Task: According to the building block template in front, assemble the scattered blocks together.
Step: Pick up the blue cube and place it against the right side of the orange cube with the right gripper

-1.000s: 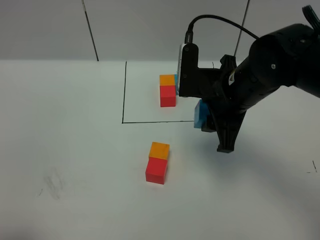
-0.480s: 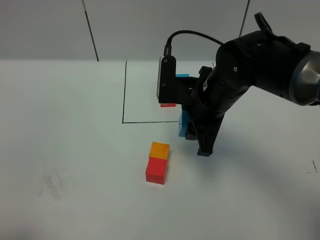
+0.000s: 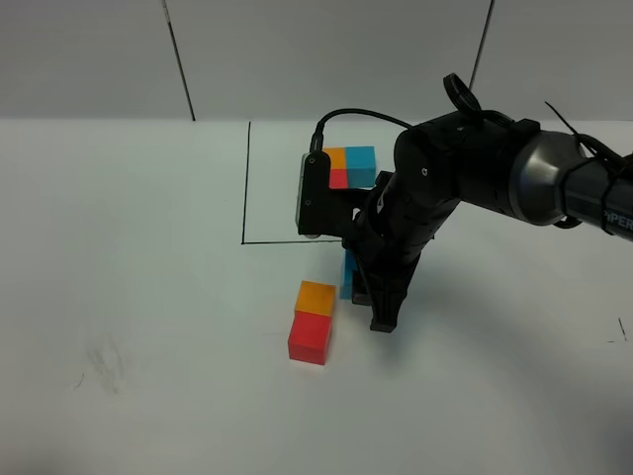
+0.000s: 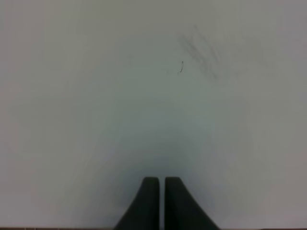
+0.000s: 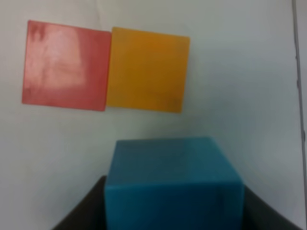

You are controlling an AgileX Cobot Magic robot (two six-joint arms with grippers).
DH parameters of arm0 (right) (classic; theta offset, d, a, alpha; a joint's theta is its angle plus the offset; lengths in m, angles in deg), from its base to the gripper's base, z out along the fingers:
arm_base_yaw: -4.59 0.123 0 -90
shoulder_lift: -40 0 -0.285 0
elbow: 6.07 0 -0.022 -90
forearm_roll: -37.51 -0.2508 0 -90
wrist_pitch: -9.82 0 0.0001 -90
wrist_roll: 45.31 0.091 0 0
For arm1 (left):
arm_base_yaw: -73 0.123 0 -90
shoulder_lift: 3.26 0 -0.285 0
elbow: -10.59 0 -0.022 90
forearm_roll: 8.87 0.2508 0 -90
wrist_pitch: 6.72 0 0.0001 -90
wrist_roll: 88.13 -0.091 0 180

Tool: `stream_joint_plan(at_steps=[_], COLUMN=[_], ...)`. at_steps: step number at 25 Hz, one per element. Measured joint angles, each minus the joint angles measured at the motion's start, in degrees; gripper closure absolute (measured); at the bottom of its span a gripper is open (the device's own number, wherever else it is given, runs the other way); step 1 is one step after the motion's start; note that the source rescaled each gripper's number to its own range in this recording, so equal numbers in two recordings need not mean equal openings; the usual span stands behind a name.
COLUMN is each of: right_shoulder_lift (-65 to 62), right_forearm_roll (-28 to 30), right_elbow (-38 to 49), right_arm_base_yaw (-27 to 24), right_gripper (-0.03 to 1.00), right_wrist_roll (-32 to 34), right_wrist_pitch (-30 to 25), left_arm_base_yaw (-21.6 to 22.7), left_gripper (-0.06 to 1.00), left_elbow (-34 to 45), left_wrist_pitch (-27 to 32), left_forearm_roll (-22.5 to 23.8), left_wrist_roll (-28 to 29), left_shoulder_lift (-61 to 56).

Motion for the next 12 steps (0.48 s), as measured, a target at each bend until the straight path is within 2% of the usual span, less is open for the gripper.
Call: stream_joint_plan(at_steps=[12], right_shoulder_lift=[2.8], right_forearm_roll=[1.8], right_elbow=[0.0], right_arm_base_yaw=[0.0], right_gripper=[0.41], right_wrist_roll=[2.8], right_wrist_pitch=[0.9], left_arm_base_yaw=[0.0], left_gripper=[0.94], left_elbow=[0.0], left_wrist_pitch=[0.0], left_forearm_roll=[1.3], left_wrist_roll=[0.0], left_shoulder_lift=[0.0])
